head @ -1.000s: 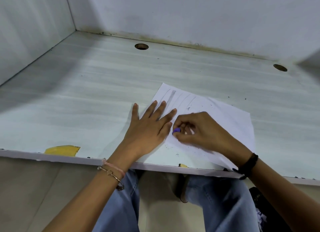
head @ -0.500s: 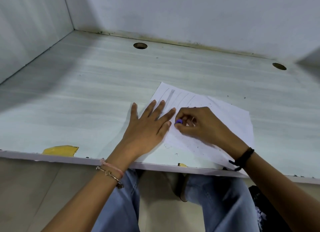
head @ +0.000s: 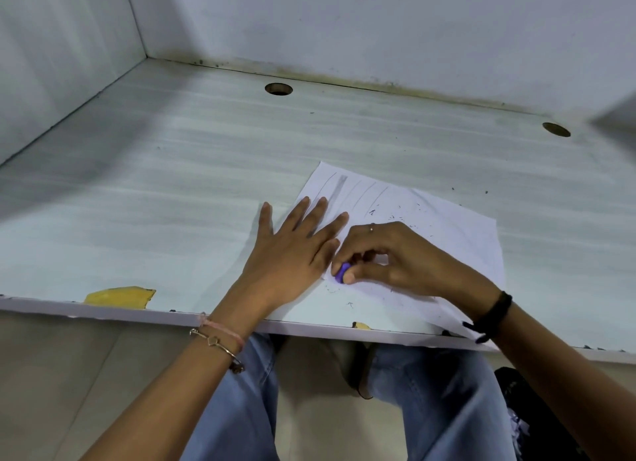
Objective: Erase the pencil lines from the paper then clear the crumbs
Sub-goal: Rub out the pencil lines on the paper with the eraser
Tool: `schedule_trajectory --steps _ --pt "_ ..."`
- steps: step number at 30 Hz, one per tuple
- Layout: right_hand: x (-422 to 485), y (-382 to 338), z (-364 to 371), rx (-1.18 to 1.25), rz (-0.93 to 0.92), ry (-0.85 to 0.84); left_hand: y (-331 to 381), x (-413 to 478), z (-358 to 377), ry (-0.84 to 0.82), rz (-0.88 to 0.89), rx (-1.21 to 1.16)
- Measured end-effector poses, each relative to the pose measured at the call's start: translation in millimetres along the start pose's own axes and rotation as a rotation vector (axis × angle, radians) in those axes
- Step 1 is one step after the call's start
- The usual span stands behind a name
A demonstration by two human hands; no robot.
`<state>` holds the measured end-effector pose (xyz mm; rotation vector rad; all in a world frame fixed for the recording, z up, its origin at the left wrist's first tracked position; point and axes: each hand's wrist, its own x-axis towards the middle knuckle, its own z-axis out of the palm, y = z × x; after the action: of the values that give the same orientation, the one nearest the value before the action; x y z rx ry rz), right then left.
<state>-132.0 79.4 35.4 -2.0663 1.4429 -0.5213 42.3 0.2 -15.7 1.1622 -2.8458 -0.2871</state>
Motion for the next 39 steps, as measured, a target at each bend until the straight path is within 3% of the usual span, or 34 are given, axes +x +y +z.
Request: schedule_trajectory --steps 6,11,14,22,28,37,39 --pt "-33.0 2.5 -20.7 0.022 0.048 -0.095 0.6 -0.5 0.2 0.008 -0.009 0.001" --pt "-1.8 -6.9 -8.6 -0.061 -0.056 0.026 0.1 -0.8 -1.7 -0.013 0.004 0.022" --pt "3.2 -7.5 0.1 -0.058 -0.083 -0.007 -0.2 -1.0 -2.7 -0.030 0.010 0.053" --pt "-31.2 0.2 -27.4 -0.001 0.042 -0.173 0.9 -1.7 -2.6 0.002 -0.010 -0.030" --pt "-0.3 -9.6 -0.6 0.025 -0.045 -0.051 -0.7 -1.5 -3.1 -0.019 0.010 -0.009" --pt "-38.1 6.8 -30.8 0.066 0.074 -0.201 1.6 -3.7 -4.9 -0.003 -0.012 -0.056" --pt "-28.0 5.1 -26.3 0.105 0.081 -0.143 1.5 -2.8 -4.6 -0.005 -0.011 -0.066"
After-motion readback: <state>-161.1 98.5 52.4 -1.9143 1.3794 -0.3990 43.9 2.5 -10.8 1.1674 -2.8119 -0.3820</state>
